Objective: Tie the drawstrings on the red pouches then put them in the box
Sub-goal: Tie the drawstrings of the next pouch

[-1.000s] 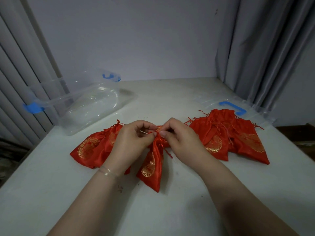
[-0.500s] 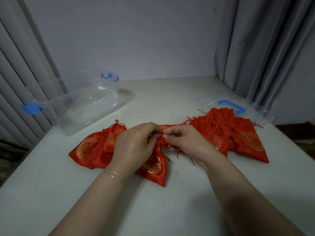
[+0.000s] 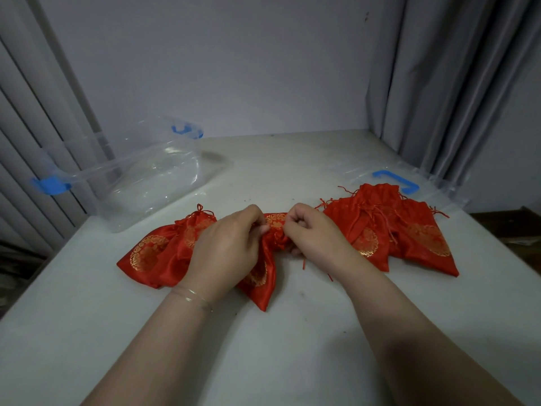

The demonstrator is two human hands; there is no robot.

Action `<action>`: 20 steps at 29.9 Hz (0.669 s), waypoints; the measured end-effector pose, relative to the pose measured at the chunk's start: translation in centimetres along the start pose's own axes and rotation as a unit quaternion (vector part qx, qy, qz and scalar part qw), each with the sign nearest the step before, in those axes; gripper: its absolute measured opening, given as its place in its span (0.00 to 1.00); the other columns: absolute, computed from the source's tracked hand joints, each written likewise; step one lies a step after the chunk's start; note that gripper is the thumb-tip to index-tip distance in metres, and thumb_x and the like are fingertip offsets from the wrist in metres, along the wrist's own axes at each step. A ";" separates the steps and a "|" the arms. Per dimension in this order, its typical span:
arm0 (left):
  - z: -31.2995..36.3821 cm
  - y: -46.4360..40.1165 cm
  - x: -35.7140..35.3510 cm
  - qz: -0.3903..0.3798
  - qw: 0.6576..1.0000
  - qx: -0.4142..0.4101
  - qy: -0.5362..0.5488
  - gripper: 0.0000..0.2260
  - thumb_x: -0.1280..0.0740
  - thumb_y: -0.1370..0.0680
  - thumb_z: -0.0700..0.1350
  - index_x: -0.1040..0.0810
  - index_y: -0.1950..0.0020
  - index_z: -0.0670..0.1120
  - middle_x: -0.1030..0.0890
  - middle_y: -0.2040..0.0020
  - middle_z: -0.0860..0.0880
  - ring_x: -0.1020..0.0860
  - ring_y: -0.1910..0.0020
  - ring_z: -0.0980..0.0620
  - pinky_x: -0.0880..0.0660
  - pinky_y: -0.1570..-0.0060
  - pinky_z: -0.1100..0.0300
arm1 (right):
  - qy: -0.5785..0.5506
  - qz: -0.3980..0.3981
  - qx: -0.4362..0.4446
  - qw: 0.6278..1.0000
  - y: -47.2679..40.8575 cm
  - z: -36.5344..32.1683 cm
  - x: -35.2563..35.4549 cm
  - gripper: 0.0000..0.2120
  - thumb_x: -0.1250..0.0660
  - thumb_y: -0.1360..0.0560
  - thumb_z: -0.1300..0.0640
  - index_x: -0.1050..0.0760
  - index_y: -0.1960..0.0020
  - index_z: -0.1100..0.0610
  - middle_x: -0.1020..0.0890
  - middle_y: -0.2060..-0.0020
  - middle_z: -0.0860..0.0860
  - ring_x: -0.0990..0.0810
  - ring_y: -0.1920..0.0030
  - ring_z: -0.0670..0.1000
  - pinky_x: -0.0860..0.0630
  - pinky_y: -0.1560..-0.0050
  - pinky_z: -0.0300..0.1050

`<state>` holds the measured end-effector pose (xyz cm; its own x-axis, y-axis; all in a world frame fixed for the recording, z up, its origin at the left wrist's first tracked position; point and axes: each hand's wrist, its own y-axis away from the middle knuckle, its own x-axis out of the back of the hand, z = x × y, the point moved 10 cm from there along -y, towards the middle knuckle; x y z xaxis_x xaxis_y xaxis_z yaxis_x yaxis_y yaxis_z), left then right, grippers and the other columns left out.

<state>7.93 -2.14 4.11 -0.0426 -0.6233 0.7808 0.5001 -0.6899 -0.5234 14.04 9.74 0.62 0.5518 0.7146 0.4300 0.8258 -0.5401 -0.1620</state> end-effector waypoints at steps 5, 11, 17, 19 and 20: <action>0.1 0.1 -0.5 -0.053 0.998 0.005 0.041 0.03 0.42 0.20 0.48 0.33 0.53 0.51 0.24 0.68 0.51 0.26 0.66 0.48 0.33 0.67 0.53 | 0.085 -0.028 0.047 0.995 0.2 -0.9 0.1 0.03 0.37 0.31 0.55 0.30 0.63 0.50 0.25 0.71 0.47 0.26 0.69 0.48 0.25 0.66 0.49; -0.4 0.4 -1.0 -0.072 0.976 0.067 0.194 0.07 0.46 0.18 0.49 0.34 0.53 0.49 0.30 0.71 0.52 0.32 0.73 0.58 0.37 0.71 0.63 | 0.071 0.008 0.089 0.993 0.5 -1.7 0.4 0.05 0.38 0.28 0.58 0.30 0.60 0.49 0.27 0.72 0.46 0.28 0.71 0.46 0.28 0.68 0.47; -4.7 0.2 3.7 0.135 0.961 0.165 0.173 0.04 0.41 0.19 0.47 0.32 0.52 0.47 0.27 0.63 0.53 0.27 0.61 0.49 0.36 0.61 0.57 | 0.195 0.056 0.090 0.975 -0.3 -0.1 1.9 0.10 0.38 0.26 0.59 0.24 0.47 0.48 0.23 0.55 0.45 0.25 0.51 0.46 0.28 0.47 0.44; -7.7 0.6 5.1 0.174 0.948 0.230 0.137 0.05 0.39 0.20 0.47 0.32 0.49 0.46 0.25 0.55 0.48 0.26 0.53 0.44 0.36 0.57 0.58 | 0.255 0.036 0.071 0.964 -0.6 1.0 1.4 0.11 0.37 0.27 0.57 0.22 0.47 0.48 0.24 0.48 0.47 0.30 0.42 0.50 0.32 0.39 0.47; -9.0 0.9 5.2 0.170 0.945 0.259 0.106 0.07 0.38 0.20 0.47 0.31 0.47 0.45 0.25 0.50 0.45 0.26 0.49 0.43 0.34 0.54 0.56 | 0.262 0.034 0.061 0.963 -0.7 1.2 1.2 0.11 0.37 0.27 0.56 0.22 0.47 0.48 0.24 0.46 0.47 0.31 0.41 0.51 0.34 0.38 0.47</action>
<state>0.32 -9.33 4.66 0.0517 -0.8738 0.4836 0.8702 -0.1981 -0.4512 14.30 11.53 0.15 0.4962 0.3403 0.7988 0.8156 -0.4981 -0.2944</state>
